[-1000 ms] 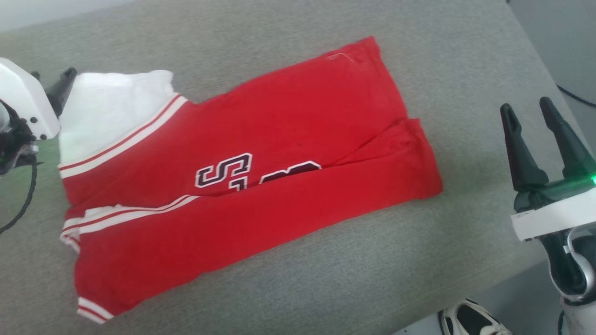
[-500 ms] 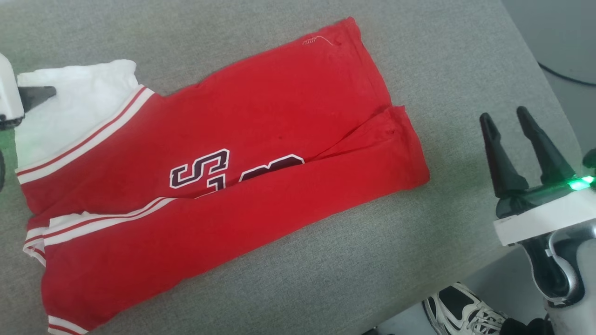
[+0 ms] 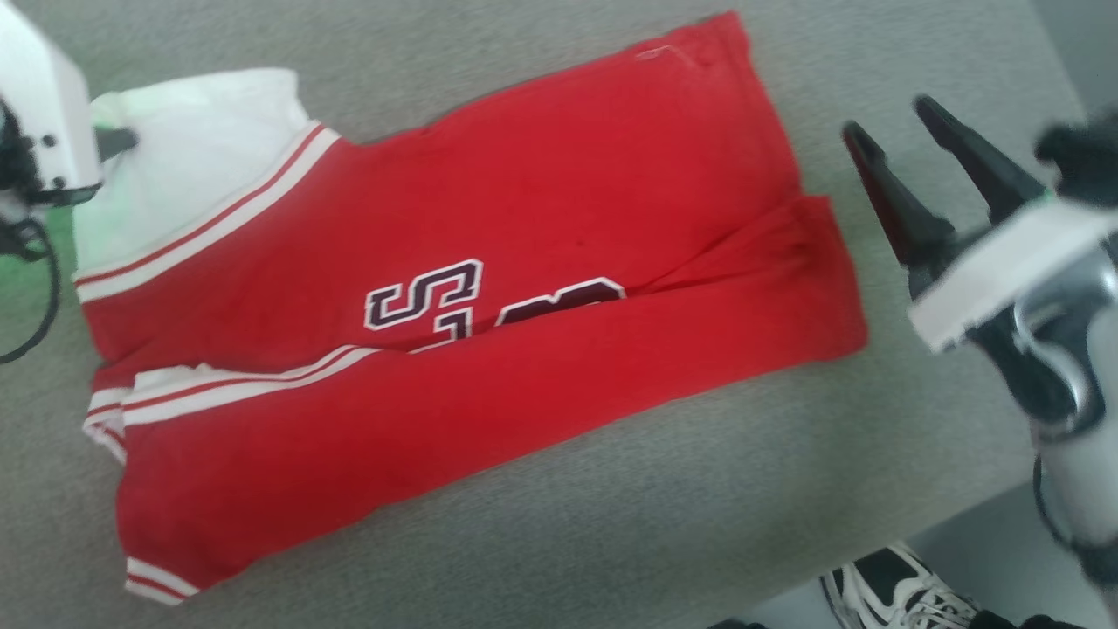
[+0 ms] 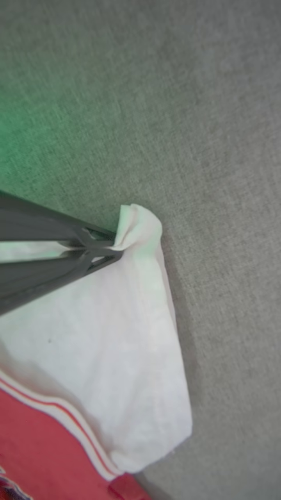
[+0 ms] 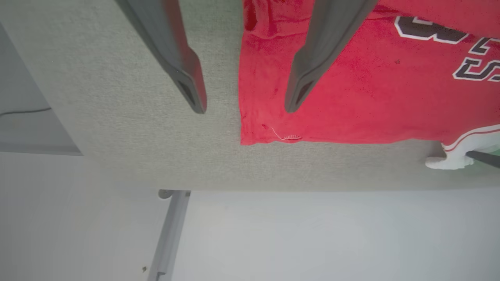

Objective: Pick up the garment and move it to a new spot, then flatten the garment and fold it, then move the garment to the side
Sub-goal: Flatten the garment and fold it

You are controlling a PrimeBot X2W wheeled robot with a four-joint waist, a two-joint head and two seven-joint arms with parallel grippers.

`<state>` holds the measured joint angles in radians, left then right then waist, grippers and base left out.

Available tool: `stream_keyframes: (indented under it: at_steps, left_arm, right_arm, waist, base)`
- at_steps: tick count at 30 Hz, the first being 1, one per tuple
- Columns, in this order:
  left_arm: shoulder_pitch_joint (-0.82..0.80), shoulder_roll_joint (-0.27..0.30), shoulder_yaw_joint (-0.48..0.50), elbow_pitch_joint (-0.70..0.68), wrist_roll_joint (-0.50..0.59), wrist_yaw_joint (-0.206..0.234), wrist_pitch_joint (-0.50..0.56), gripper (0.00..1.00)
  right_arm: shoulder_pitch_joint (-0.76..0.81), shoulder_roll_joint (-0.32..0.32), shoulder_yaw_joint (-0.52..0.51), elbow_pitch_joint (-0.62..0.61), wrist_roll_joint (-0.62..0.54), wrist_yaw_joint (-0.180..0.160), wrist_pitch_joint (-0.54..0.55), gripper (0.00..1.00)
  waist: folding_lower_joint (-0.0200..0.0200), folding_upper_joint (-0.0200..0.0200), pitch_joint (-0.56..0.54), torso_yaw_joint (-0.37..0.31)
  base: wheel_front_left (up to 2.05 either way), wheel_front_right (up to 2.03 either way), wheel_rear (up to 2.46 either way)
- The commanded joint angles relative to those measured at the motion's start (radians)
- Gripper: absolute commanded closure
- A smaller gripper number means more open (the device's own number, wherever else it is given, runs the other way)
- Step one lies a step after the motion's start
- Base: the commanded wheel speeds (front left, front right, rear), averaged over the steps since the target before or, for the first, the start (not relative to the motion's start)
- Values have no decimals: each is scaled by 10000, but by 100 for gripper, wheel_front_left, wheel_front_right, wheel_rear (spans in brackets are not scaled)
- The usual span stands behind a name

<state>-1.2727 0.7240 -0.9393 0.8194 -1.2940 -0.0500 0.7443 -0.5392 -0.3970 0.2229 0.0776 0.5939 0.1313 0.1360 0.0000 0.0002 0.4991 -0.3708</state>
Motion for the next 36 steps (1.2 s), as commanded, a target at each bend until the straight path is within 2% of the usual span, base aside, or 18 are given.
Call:
stream_keyframes:
  at_steps: [1, 3, 9, 15, 21, 22, 23, 24, 32, 36]
  left_arm:
    - [436, -482, -308, -54, 96, -145, -24, 100]
    - [262, -647, -331, -230, 253, -229, -242, 100]
    - [-177, -1043, -420, -439, 497, -410, -593, 100]
    - [-388, -1272, -527, -462, 693, -526, -789, 100]
    - [-503, -1553, -633, -589, 767, -641, -950, 100]
    - [-523, -1607, -645, -619, 772, -662, -1019, 100]
    - [-544, -1670, -634, -660, 774, -681, -1091, 100]
    - [-558, -1729, -614, -692, 768, -709, -1200, 100]
    - [-492, -1915, -260, -1106, 441, -810, -2566, 100]
    - [-202, -1804, -226, -1830, 135, -814, -3259, 100]
  right_arm:
    - [-495, -76, 212, 303, 143, -16, 364, 0]
    - [-1377, -432, 692, 880, -17, -14, 791, 0]
    - [-3561, -645, 1614, 3189, 554, -14, 1768, 0]
    - [-5173, -509, 2445, 5056, 1750, -16, 3586, 0]
    - [-6047, -358, 3264, 6114, 2293, -13, 4701, 0]
    - [-6113, -356, 3406, 6171, 2396, -11, 4764, 25]
    - [-6174, -394, 3463, 6241, 2487, -8, 4688, 83]
    - [-6242, -442, 3508, 6296, 2550, -8, 4557, 100]
    - [-6208, -1136, 3771, 6135, 2950, -14, 2972, 100]
    - [-5737, -1669, 3987, 5721, 3246, -14, 2527, 100]
  waist:
    - [0, -2, 188, 219]
    - [0, -2, 326, 423]
    - [0, -2, 837, 989]
    - [0, -2, 1186, 1312]
    - [0, -2, 1351, 1573]
    - [0, -2, 1353, 1618]
    - [0, -2, 1352, 1671]
    - [0, -2, 1339, 1724]
    - [0, -2, 509, 2201]
    - [0, -2, -188, 2532]
  base:
    - [0, 0, 0]
    - [0, 0, 0]
    - [0, 0, 0]
    - [0, 0, 0]
    - [0, 0, 0]
    - [0, 0, 0]
    - [0, 0, 0]
    - [0, 0, 0]
    - [0, 0, 0]
    - [0, 0, 0]
